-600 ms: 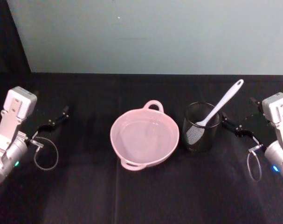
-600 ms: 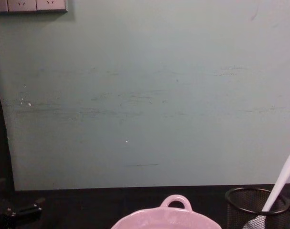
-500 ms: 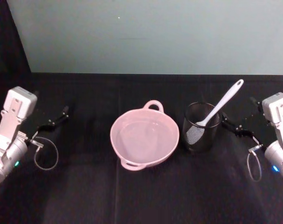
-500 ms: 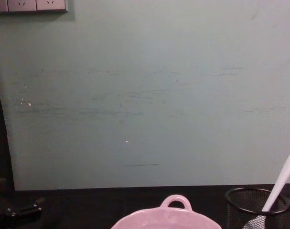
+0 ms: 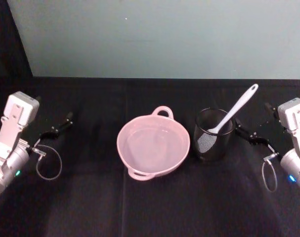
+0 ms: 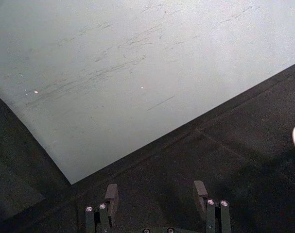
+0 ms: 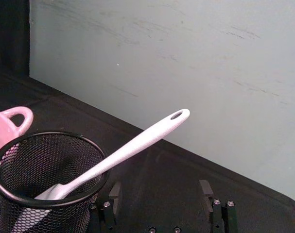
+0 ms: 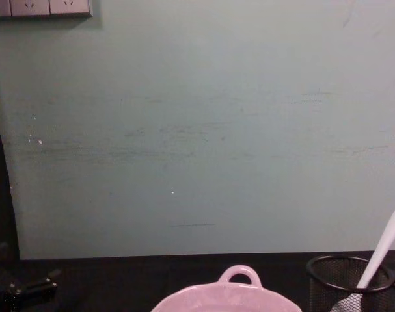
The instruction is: Use the one hand to pick up the spoon and stir the clear water in the bowl.
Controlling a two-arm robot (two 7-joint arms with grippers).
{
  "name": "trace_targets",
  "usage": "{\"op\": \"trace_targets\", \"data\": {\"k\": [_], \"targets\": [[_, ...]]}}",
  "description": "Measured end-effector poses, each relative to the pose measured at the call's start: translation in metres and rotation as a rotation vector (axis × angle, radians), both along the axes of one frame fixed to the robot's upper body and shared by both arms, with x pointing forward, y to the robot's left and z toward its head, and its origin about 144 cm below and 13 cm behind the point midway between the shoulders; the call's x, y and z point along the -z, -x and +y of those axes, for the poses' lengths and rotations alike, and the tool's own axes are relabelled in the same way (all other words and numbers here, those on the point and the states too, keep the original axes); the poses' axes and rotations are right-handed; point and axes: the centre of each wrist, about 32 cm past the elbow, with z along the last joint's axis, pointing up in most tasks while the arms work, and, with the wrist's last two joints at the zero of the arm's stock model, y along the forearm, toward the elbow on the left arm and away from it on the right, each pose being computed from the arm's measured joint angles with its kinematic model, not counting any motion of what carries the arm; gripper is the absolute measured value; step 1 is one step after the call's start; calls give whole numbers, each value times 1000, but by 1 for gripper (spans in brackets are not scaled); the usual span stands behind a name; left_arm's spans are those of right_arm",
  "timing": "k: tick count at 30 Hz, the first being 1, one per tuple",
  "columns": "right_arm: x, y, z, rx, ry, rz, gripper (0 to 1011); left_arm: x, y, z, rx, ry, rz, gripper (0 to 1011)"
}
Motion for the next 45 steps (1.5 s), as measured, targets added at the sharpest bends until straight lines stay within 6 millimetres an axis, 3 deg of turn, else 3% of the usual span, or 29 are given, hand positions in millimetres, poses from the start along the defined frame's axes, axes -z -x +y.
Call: {"op": "trace_targets", "data": {"k": [27,33,38,45], "targets": [[0,0,0,0,0,0,1002,0,0,0,0,0,0,1011],[2,12,-6,7,-31,-10,1003,0,0,0,0,0,0,1011],[-2,27,-9,8,-110,2,1003,0,0,0,0,0,0,1011],[-9,46,-17,-2,-439,62,1003,0,0,0,0,0,0,1011]]}}
